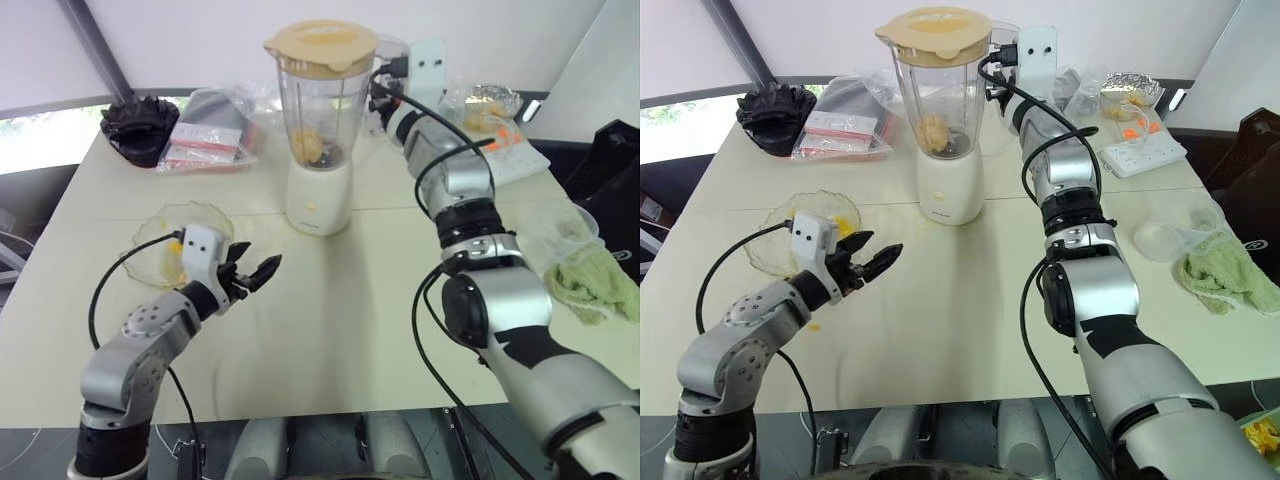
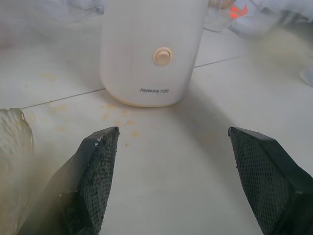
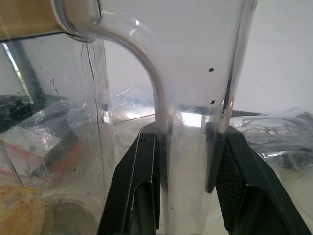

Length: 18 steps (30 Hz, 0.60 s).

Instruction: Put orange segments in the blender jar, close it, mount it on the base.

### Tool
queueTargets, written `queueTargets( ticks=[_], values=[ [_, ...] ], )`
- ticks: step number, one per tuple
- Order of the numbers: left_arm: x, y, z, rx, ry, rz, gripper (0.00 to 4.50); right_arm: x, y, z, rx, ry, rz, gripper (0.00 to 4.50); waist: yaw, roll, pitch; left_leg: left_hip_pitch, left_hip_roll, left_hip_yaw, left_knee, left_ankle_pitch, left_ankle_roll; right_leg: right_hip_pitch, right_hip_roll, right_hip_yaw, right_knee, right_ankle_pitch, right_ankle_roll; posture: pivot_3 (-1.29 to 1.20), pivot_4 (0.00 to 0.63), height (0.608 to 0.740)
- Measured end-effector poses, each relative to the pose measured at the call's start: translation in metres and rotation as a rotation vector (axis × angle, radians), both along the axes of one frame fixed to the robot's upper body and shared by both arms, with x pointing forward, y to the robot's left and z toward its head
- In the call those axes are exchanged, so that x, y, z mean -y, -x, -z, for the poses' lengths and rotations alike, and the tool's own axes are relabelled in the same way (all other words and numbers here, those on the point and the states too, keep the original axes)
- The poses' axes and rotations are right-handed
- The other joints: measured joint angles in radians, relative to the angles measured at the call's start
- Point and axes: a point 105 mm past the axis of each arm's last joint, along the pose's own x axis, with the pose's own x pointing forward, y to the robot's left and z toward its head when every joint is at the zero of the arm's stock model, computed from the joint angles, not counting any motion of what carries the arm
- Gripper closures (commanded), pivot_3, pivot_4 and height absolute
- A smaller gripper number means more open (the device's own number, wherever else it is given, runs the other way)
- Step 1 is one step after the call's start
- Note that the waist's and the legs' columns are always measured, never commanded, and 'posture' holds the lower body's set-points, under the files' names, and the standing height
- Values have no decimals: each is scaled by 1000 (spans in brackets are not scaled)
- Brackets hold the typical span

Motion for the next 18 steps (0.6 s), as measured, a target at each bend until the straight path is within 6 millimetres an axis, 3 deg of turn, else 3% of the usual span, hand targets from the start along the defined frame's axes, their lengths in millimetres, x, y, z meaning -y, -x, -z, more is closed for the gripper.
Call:
queueTargets(
  ticks=[1, 8, 9, 15, 16, 18],
  values=[
    [0, 0, 0, 2, -2, 1, 771, -1, 1, 2, 3, -3, 0, 3606, 0, 0, 0, 0, 0, 0, 0, 0, 0, 0, 0, 0, 0, 0, 0, 0, 150, 740],
    [6, 0, 1, -2, -16, 25, 713, -2, 8, 18, -28, -1, -14, 295, -3, 0, 0, 1, 0, 0, 0, 0, 0, 0, 0, 0, 2, 0, 0, 0, 150, 740],
    [6, 0, 1, -3, -18, 27, 713, -1, 9, 21, -34, 0, -12, 133, -4, 0, 0, 1, 0, 0, 0, 0, 0, 0, 0, 0, 2, 0, 0, 0, 150, 740],
    [6, 2, 2, -5, -33, 37, 713, 6, 22, 26, 13, 91, -20, 133, -5, 0, -1, 1, 0, 0, 0, 0, 0, 0, 0, 0, 3, 0, 0, 0, 150, 740],
    [6, 2, 3, -6, -35, 38, 713, 12, 30, 31, 25, 129, -35, 133, 3, -1, -1, 1, 0, -1, 0, 0, 0, 1, 0, 0, 2, 0, 0, 0, 150, 740],
    [2, 4, 5, -12, -48, 33, 713, 27, 46, 62, -29, 199, -75, 133, 8, -1, -1, 1, 0, -1, 1, 0, 0, 2, -1, -1, 0, 0, 0, 0, 150, 740]
  ],
)
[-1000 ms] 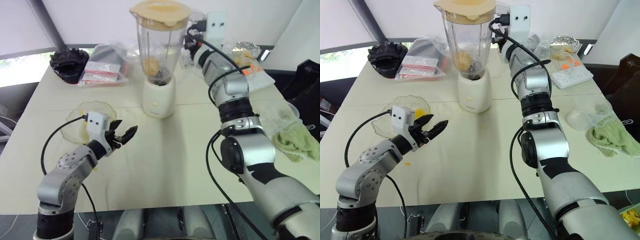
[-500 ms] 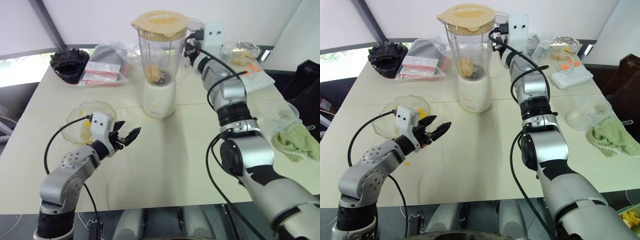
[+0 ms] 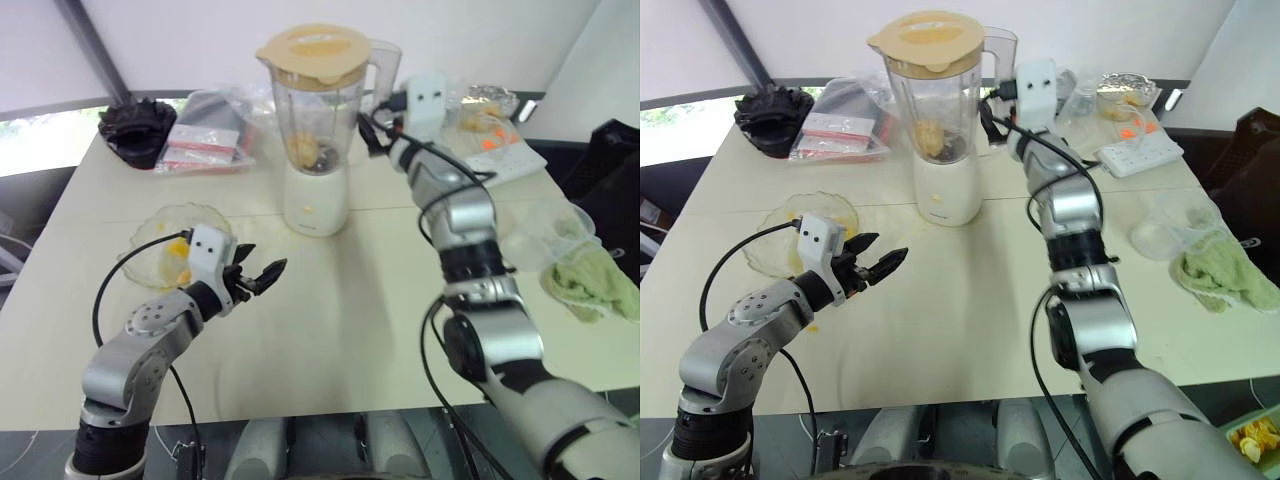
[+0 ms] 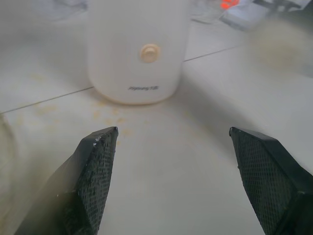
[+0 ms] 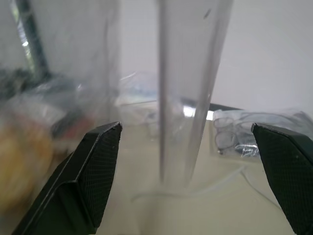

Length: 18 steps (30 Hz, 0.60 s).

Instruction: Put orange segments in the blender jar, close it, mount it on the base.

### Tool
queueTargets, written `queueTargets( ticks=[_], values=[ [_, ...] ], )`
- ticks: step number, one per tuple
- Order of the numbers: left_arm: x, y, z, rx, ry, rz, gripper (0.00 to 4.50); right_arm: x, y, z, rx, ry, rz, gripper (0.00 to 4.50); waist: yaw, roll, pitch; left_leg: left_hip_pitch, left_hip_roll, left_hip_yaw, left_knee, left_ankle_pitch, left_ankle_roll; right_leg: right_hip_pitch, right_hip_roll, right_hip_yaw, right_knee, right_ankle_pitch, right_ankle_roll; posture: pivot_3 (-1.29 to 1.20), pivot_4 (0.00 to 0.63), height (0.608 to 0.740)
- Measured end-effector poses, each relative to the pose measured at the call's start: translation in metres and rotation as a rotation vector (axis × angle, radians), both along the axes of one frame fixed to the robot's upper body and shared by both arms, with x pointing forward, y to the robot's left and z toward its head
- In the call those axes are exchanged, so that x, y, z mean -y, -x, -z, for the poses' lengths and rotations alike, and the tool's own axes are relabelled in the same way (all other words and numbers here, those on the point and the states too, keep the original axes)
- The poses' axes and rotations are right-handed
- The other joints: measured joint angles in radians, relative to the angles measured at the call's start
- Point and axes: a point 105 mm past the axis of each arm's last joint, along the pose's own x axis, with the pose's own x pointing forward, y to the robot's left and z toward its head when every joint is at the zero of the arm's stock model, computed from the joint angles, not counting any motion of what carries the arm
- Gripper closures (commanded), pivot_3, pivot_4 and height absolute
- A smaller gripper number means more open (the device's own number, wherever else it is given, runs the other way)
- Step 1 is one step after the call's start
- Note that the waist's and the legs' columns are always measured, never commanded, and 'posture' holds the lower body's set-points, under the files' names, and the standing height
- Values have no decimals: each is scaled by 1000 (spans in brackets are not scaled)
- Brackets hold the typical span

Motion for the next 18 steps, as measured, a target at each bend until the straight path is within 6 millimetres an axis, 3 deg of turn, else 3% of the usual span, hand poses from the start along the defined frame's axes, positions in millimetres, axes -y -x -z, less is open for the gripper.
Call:
queueTargets(
  ticks=[2, 5, 14, 18],
  values=[
    [0, 1, 0, 3, 3, 3, 713, 10, 17, 27, -69, 47, -51, 133, -2, 0, 0, 0, 0, 1, 1, 0, 0, 0, -1, 1, -1, 0, 0, 0, 150, 740],
    [0, 2, -5, 31, 14, 8, 713, 23, 43, 38, -89, 118, -152, 133, -3, 0, 0, 0, 0, 1, 2, 0, 0, 1, 0, 1, -1, 0, 0, 0, 150, 740],
    [-31, 6, -26, 97, -38, -31, 713, 58, 127, 20, -235, 129, -538, 133, 0, -1, 0, 2, 3, 1, 2, 0, 0, 3, 2, 0, -2, -2, -3, 0, 150, 740],
    [-33, 19, -36, 114, -55, 20, 713, 72, 145, 14, -301, 110, -585, 133, -1, -1, 0, 2, 3, 2, 4, 0, 0, 4, 1, 1, -3, -2, -4, 0, 150, 740]
  ],
)
